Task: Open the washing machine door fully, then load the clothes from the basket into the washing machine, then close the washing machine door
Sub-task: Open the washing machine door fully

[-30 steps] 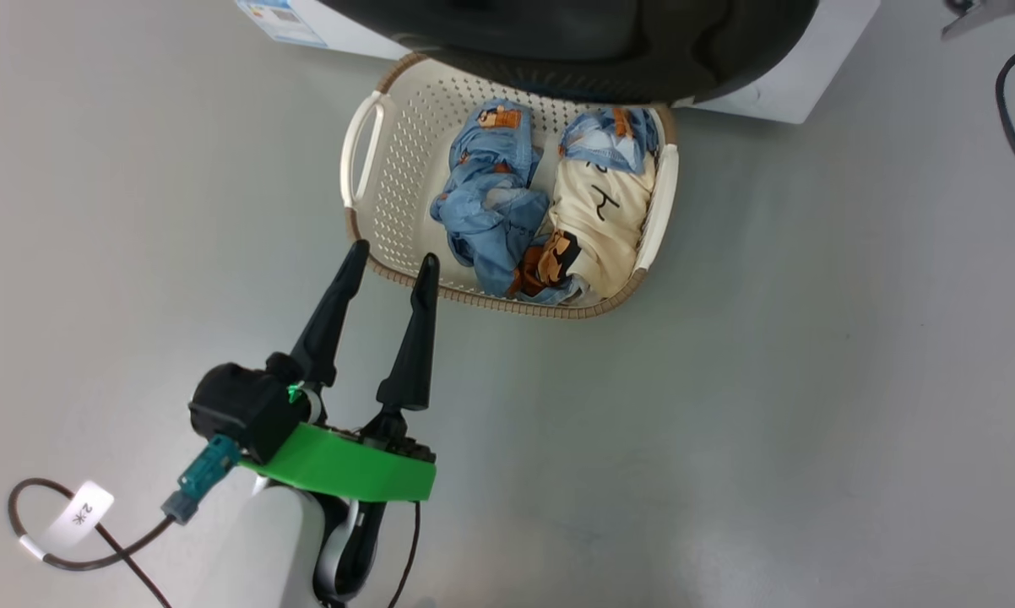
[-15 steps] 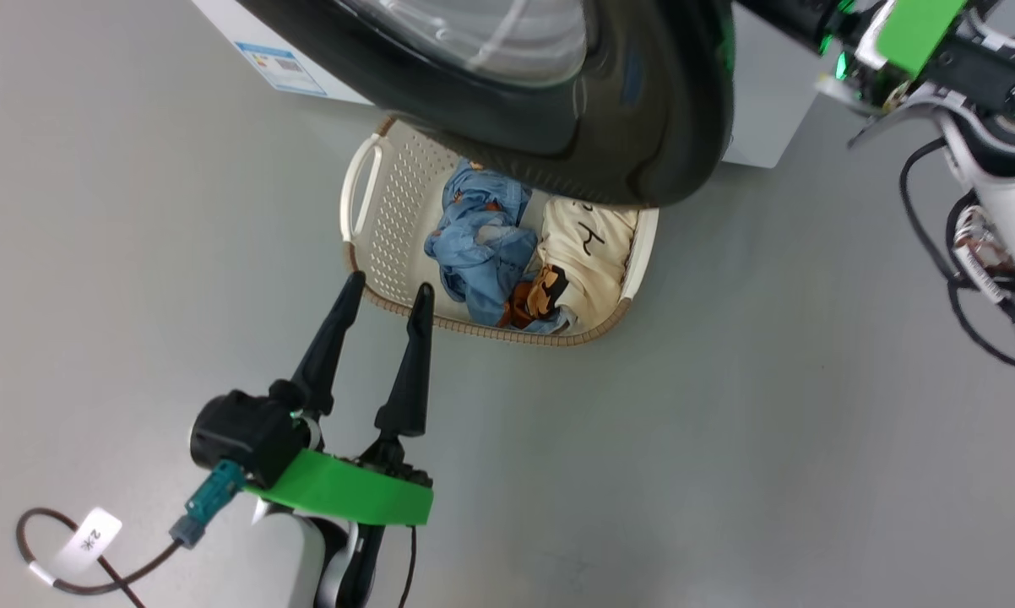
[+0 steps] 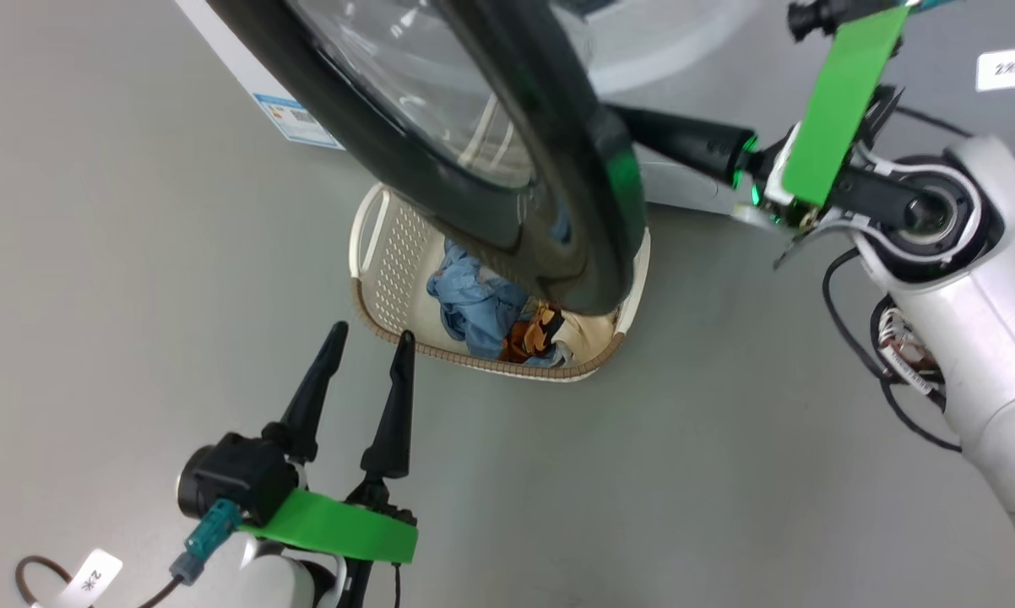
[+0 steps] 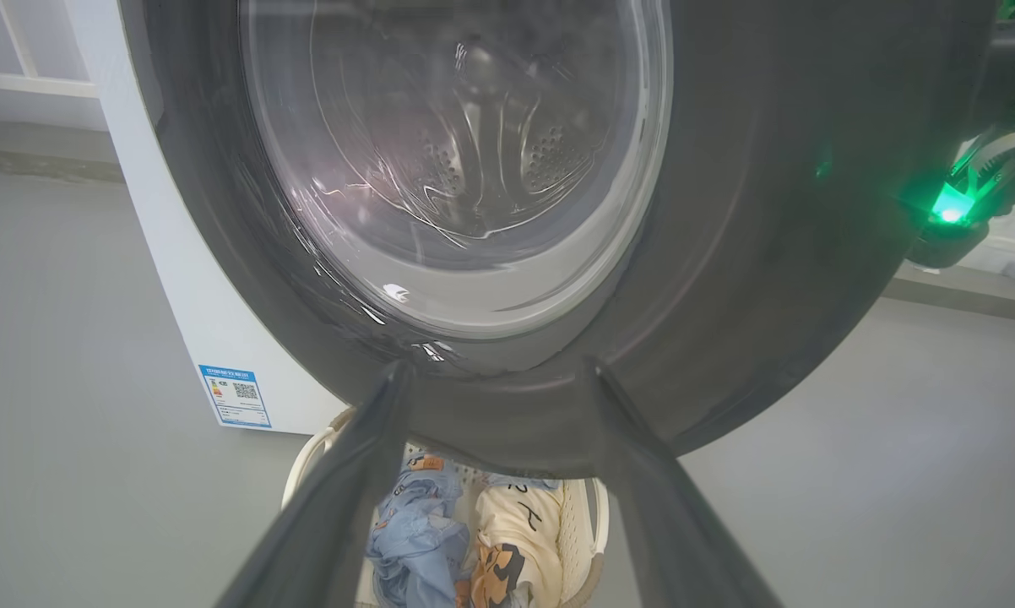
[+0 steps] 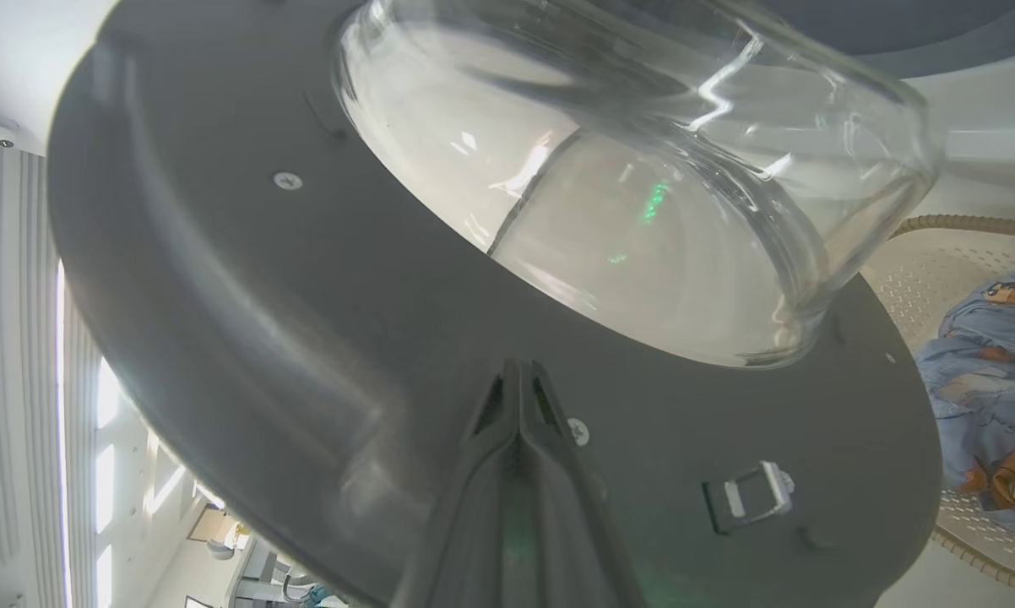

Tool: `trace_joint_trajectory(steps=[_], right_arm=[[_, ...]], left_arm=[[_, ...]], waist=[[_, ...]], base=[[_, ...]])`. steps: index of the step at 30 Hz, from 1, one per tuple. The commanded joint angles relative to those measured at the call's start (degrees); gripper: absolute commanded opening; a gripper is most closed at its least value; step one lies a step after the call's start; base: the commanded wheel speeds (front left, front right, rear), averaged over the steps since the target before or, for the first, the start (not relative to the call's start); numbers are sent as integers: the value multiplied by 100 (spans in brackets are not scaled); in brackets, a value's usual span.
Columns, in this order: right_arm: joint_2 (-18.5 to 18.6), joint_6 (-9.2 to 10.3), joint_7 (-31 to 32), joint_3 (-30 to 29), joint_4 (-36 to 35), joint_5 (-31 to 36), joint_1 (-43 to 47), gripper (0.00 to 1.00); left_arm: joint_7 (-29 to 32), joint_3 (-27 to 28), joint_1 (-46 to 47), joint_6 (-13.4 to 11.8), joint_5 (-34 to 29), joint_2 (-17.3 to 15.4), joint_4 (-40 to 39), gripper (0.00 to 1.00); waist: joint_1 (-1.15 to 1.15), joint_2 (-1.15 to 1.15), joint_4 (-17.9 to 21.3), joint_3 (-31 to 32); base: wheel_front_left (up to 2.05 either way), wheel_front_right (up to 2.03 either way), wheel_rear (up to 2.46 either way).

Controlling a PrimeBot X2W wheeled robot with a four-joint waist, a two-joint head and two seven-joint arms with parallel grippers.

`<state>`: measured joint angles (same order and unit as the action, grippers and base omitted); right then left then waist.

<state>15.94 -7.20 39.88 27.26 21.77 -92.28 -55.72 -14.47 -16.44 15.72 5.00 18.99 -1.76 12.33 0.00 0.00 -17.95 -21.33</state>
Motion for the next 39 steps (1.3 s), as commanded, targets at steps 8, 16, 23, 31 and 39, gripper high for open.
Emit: trace_joint_trajectory(steps=[8,16,23,31,39], right_arm=[[-305,-29,242,165,-383,-19,557,0],[-532,-29,430,283,-567,-6,792,0],[-662,-29,522,334,-619,31,875,0],[-688,-29,463,240,-637,113,973,0],[-581,-29,149,80,-672,235,1288,40]], left_arm=[[-52,270,-230,21,-89,-111,-73,100],[-52,304,-347,29,-122,-111,-80,100],[-52,316,-385,17,-110,-111,-90,100],[-52,338,-408,9,-139,-111,-58,100],[-52,440,-474,70,-307,-111,81,100]], waist=[[0,0,-133,298],[0,0,-296,403],[0,0,-384,425],[0,0,-320,545],[0,0,6,791]], base=[[0,0,0],[0,0,0],[0,0,0],[0,0,0],[0,0,0]])
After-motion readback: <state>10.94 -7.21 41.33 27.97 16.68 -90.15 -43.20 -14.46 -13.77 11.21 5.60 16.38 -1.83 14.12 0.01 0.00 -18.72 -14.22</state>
